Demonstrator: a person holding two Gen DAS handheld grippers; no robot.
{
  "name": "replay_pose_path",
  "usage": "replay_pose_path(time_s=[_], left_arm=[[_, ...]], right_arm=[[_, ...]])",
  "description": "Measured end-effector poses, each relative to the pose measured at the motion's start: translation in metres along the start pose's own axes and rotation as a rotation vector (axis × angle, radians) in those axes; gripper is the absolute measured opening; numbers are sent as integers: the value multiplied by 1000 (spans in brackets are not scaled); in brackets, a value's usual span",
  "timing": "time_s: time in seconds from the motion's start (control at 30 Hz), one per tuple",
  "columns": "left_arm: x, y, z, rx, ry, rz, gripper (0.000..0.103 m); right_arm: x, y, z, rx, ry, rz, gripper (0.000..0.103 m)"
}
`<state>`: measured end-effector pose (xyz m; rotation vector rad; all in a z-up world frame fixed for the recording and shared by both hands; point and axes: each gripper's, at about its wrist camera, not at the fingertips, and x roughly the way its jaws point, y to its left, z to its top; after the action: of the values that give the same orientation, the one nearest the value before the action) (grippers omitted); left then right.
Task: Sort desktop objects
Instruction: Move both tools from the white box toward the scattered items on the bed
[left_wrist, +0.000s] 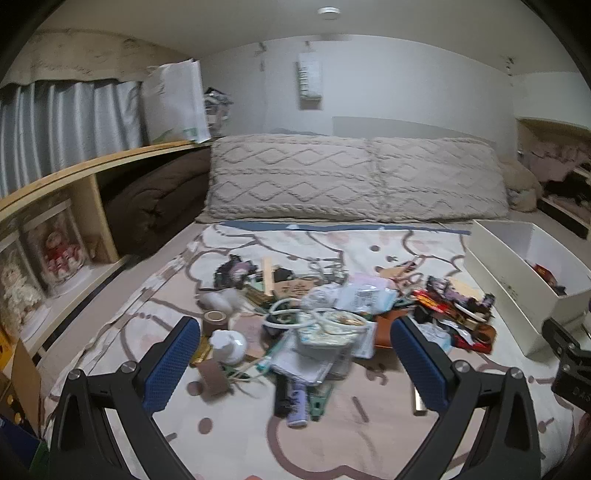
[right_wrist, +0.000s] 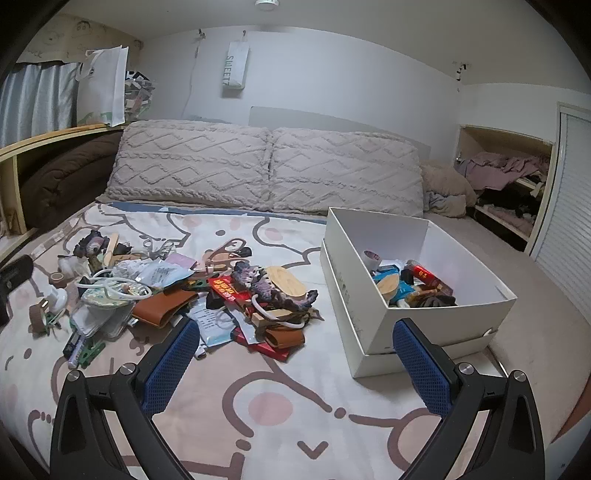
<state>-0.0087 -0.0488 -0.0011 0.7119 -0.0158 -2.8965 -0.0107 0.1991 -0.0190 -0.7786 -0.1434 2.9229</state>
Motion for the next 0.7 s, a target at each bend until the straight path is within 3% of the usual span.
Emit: replay_pose_path(time_s=[0.27,0.43,0.7], left_arm=[[12,29,-1,-65,27,65,103],[26,37,-7,-71,64,125,103],[48,39,-19,-52,126,152,103]], right_arm=[[13,7,-5,6,20,42,103],[24,18,-12,-13,42,64,103],[45,37,-25,-37,100,104,103]])
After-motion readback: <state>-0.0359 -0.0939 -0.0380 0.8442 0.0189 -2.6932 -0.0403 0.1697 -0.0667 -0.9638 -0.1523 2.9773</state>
